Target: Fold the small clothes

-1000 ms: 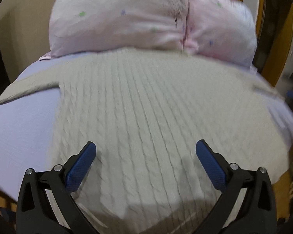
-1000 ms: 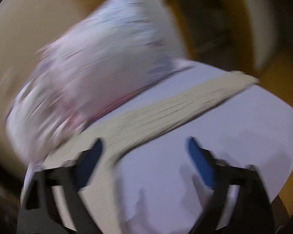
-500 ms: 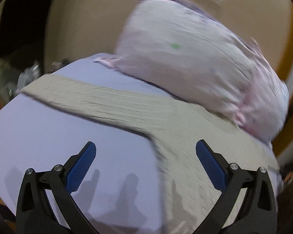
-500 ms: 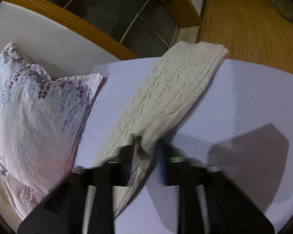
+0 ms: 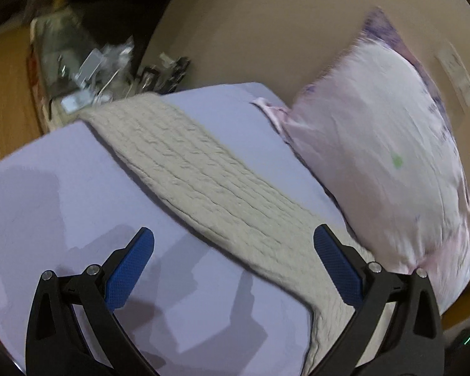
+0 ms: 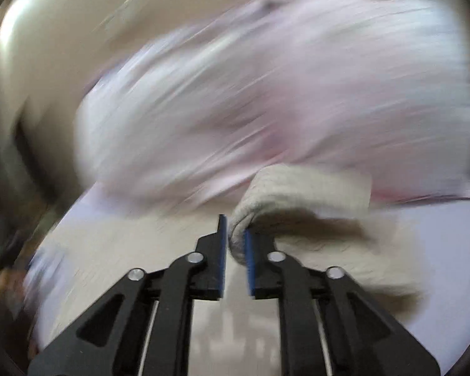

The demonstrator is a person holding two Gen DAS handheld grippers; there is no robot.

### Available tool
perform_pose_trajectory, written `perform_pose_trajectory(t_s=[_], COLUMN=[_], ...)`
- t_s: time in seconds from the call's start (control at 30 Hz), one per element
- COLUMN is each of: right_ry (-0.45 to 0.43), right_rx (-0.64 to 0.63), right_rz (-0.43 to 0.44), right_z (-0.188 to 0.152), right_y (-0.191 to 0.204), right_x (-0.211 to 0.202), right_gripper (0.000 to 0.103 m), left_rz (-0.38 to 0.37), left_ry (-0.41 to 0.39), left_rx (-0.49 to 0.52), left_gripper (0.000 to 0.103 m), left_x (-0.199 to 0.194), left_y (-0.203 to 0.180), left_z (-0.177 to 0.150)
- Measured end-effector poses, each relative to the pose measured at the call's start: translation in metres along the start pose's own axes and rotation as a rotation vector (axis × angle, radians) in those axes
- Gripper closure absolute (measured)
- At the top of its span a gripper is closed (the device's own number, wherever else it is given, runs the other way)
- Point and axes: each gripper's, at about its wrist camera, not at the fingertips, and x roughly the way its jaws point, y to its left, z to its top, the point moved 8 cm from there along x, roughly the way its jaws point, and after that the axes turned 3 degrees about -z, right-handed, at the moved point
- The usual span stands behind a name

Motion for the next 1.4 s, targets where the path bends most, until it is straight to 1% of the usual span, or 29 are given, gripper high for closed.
perform_pose_trajectory(t_s=[0.03,0.07,0.1,0.13,0.2,0.27,0.3,0.4,0.47,0.53,0.6,0.63,0.67,0.73,0.8,0.83,0.87,0.93,0.97,1.0,1.07,1.1,1.17,1.2,1.27,1.3,1.33,1.37,1.4], right_ry=[0.076,0.130,0.133,0.117,0.054,0.006,-0.012,-0.044,-0.058,-0.060,-0.050,-0.049,-0.049,-0.024,0.027,0.058,0.091,0.129,0.144,0.167,0.169,0.148,0.088,0.052,0.038,0.077,0.152,0.205,0.251], right_rx=[-0.041,-0.090,-0.132,-0.144,-0.117,-0.057,-0.017,0.060,0.068,-0.020,-0.198,-0.316,-0.372,-0.526,-0.584,-0.598,-0.609,-0.612,-0.612,-0.603,-0.550,-0.491,-0.379,-0.306,-0.221,-0.203,-0.210,-0.214,-0.210], right_rz=[0.040,0.058,0.054,0.043,0.012,0.001,-0.012,-0.054,-0.070,-0.059,-0.078,-0.091,-0.097,-0.095,-0.083,-0.084,-0.105,-0.163,-0.181,-0.196,-0.183,-0.181,-0.128,-0.074,0.033,0.095,0.146,0.152,0.162], right_z=[-0.017,-0.032,-0.042,-0.043,-0.035,-0.028,-0.027,-0.028,-0.033,-0.033,-0.033,-0.034,-0.033,-0.037,-0.043,-0.045,-0.047,-0.049,-0.051,-0.051,-0.043,-0.030,-0.010,0.001,0.005,0.000,-0.014,-0.025,-0.036], right_y=[0.026,0.046,0.058,0.059,0.045,0.026,0.010,-0.027,-0.041,-0.026,0.013,0.038,0.051,0.091,0.112,0.118,0.120,0.112,0.109,0.103,0.097,0.092,0.086,0.085,0.087,0.093,0.101,0.104,0.107], right_x=[0.016,0.027,0.027,0.023,0.007,-0.014,-0.027,-0.047,-0.055,-0.055,-0.044,-0.034,-0.026,0.002,0.026,0.039,0.056,0.078,0.086,0.096,0.101,0.097,0.084,0.074,0.065,0.067,0.075,0.080,0.083], right_gripper=[0.064,0.059,0.058,0.055,0.030,0.024,0.022,0.020,0.020,0.021,0.024,0.024,0.026,0.031,0.046,0.048,0.051,0.054,0.058,0.076,0.092,0.092,0.092,0.092,0.092,0.091,0.089,0.081,0.064], left_rz=[0.005,0.010,0.002,0.007,-0.004,-0.028,-0.035,-0.064,-0.084,-0.094,-0.084,-0.075,-0.066,-0.061,-0.061,-0.064,-0.068,-0.079,-0.087,-0.092,-0.103,-0.107,-0.116,-0.123,-0.130,-0.133,-0.135,-0.136,-0.135], left_ry=[0.011,0.020,0.014,0.001,-0.003,-0.014,-0.018,-0.037,-0.045,-0.046,-0.046,-0.046,-0.044,-0.041,-0.031,-0.026,-0.020,-0.008,-0.003,0.000,0.006,0.007,0.007,0.006,0.004,0.001,0.000,0.000,-0.001], left_rx=[-0.023,-0.049,-0.074,-0.080,-0.107,-0.138,-0.151,-0.209,-0.244,-0.256,-0.249,-0.241,-0.233,-0.229,-0.230,-0.232,-0.233,-0.228,-0.223,-0.222,-0.223,-0.223,-0.225,-0.226,-0.224,-0.224,-0.225,-0.226,-0.228], left_gripper=[0.002,0.003,0.004,0.006,0.006,0.008,0.010,0.017,0.021,0.021,0.021,0.021,0.021,0.021,0.021,0.021,0.021,0.021,0.021,0.021,0.021,0.021,0.021,0.021,0.021,0.021,0.021,0.021,0.021], left_x=[0.005,0.009,0.011,0.010,0.010,0.011,0.012,0.014,0.014,0.015,0.015,0.015,0.016,0.016,0.016,0.016,0.016,0.016,0.016,0.016,0.016,0.016,0.017,0.017,0.017,0.017,0.017,0.017,0.018], left_y=[0.004,0.009,0.014,0.017,0.024,0.033,0.035,0.047,0.054,0.056,0.055,0.054,0.054,0.054,0.056,0.057,0.057,0.058,0.059,0.059,0.061,0.061,0.062,0.063,0.064,0.065,0.065,0.066,0.066], left_z=[0.002,0.004,0.007,0.010,0.016,0.024,0.027,0.038,0.043,0.045,0.045,0.045,0.044,0.045,0.046,0.046,0.046,0.047,0.047,0.047,0.049,0.049,0.050,0.051,0.052,0.052,0.053,0.054,0.054])
